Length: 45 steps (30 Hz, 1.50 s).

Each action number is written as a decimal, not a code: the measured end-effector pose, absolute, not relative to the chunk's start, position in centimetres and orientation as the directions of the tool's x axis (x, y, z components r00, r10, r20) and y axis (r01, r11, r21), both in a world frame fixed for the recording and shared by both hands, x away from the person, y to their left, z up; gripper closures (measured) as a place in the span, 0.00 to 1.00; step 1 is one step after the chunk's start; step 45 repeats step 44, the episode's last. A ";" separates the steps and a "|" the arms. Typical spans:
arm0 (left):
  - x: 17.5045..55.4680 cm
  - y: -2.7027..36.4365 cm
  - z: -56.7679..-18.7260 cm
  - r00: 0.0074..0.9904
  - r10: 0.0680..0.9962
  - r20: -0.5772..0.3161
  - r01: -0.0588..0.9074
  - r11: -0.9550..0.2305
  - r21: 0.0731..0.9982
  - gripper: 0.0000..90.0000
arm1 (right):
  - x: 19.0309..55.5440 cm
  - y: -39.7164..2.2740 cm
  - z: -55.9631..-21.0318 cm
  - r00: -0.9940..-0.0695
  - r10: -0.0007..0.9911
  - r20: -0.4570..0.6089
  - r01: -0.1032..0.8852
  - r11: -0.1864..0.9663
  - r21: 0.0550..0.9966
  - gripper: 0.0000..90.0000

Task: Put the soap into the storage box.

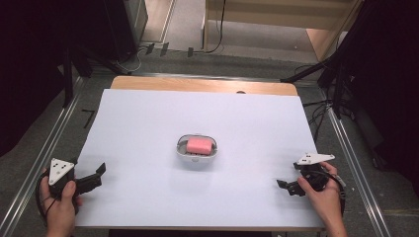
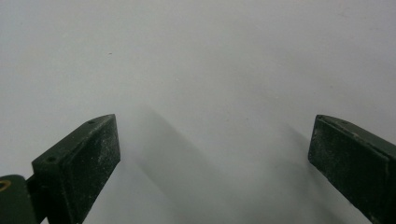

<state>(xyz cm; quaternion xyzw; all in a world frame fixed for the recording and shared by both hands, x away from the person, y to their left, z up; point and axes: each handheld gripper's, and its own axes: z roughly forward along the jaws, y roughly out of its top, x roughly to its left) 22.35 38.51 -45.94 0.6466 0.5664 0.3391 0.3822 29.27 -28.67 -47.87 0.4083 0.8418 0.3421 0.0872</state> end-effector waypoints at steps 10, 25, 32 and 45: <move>22.4 38.5 -45.9 0.128 0.992 0.007 0.473 -0.067 0.878 0.06 | 28.3 -30.6 -48.3 -0.606 0.781 0.151 0.637 0.364 0.680 0.03; 22.3 38.5 -45.9 0.126 0.992 0.006 0.473 -0.065 0.879 0.06 | 27.2 -32.0 -48.9 -0.531 0.833 0.153 0.626 0.265 0.733 0.03; 22.4 38.5 -46.0 0.127 0.992 0.007 0.474 -0.067 0.878 0.06 | 27.3 -32.3 -49.2 -0.513 0.837 0.191 0.638 0.224 0.737 0.03; 22.4 38.5 -45.9 0.135 0.991 0.006 0.478 -0.071 0.875 0.06 | 27.0 -31.9 -49.2 -0.502 0.854 0.135 0.621 0.248 0.743 0.07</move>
